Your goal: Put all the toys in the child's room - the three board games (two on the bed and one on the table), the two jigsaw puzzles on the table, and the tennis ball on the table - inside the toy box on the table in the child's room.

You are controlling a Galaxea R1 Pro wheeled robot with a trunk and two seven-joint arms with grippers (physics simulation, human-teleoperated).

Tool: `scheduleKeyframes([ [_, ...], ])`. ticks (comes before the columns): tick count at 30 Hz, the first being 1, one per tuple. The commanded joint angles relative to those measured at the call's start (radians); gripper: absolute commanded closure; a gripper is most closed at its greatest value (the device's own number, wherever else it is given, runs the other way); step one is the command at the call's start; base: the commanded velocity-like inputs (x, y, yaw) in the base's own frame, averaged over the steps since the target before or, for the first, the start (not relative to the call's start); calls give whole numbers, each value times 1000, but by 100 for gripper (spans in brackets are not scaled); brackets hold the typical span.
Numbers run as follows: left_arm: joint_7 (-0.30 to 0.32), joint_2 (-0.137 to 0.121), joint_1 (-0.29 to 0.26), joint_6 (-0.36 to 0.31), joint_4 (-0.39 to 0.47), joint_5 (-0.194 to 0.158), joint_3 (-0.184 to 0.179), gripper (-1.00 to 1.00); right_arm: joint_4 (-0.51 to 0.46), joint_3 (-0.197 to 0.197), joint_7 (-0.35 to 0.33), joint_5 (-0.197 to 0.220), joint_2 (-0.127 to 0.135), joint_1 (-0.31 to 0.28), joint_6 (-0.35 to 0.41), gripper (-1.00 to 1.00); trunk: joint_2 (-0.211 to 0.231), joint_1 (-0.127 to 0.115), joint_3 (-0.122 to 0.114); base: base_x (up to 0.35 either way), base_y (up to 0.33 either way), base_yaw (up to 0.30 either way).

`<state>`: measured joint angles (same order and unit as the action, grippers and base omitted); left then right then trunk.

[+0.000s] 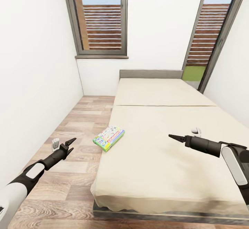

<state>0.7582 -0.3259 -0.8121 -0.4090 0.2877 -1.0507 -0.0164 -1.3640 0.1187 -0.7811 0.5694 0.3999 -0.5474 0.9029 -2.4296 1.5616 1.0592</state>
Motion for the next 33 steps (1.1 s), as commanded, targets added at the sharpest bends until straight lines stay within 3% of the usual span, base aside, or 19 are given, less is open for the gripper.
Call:
scheduleKeyframes([
  [1, 1, 0, -1, -9, 0, -8, -2, -100, 0, 1, -3, 0, 0, -1, 5, -100, 0, 0, 1, 153, 30, 0],
  [33, -118, 15, -16, 5, -14, -1, 0, -100, -13, 1, -6, 3, 7, 5, 9, -100, 0, 0, 1, 28, 5, 0],
])
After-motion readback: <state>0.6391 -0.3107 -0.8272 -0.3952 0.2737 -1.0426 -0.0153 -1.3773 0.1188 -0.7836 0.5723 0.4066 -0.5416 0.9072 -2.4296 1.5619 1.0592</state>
